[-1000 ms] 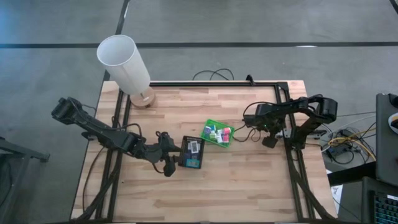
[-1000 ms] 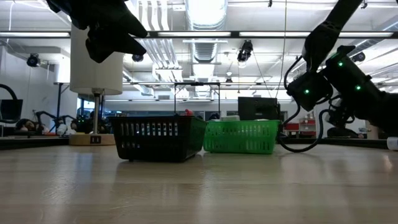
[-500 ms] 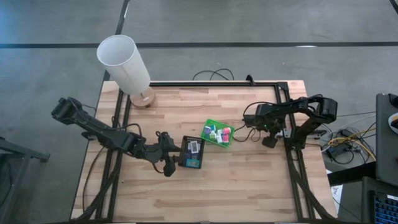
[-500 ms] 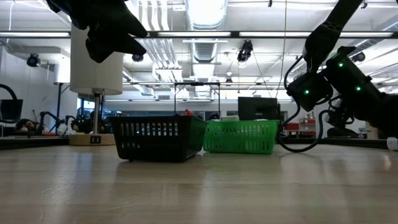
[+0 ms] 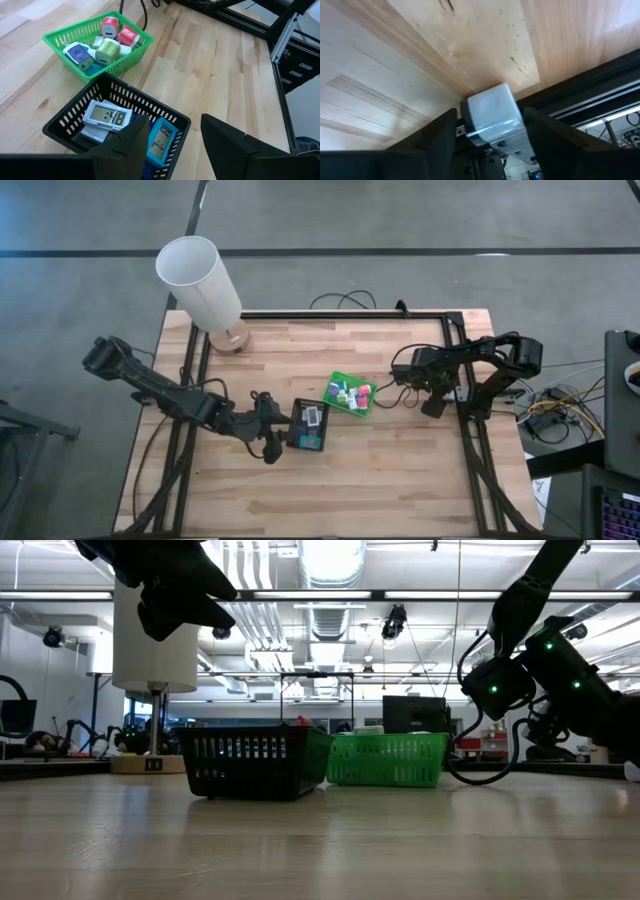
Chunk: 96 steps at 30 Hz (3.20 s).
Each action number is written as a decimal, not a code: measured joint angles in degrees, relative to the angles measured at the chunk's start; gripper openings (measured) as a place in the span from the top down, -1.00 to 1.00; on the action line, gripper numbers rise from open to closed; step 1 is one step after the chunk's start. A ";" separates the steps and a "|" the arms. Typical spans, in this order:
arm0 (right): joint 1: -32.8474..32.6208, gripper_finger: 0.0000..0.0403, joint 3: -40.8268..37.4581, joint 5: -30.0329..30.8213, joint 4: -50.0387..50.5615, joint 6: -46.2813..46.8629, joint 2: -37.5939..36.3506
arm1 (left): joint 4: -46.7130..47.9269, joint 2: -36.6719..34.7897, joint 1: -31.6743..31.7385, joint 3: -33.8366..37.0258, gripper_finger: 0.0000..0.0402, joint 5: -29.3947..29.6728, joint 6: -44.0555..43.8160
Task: Pick & Place Office items
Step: Put the white black charger adapter into the green basket
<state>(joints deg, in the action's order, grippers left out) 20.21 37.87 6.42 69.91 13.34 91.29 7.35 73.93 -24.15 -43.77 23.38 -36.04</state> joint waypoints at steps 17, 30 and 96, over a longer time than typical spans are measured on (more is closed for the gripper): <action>0.87 0.28 0.21 2.29 0.55 1.51 0.00 | 0.02 0.00 0.00 0.00 0.06 0.00 -0.21; 0.08 0.28 6.53 3.05 8.30 4.19 0.00 | 0.02 0.00 0.01 0.00 0.06 0.00 -0.16; -33.06 0.28 11.02 28.06 -54.75 19.28 -9.42 | -0.01 -0.02 0.00 0.00 0.07 0.02 -0.41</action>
<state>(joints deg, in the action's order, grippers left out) -12.85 48.89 34.48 15.16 32.62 81.86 7.35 73.91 -24.15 -43.77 23.39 -36.45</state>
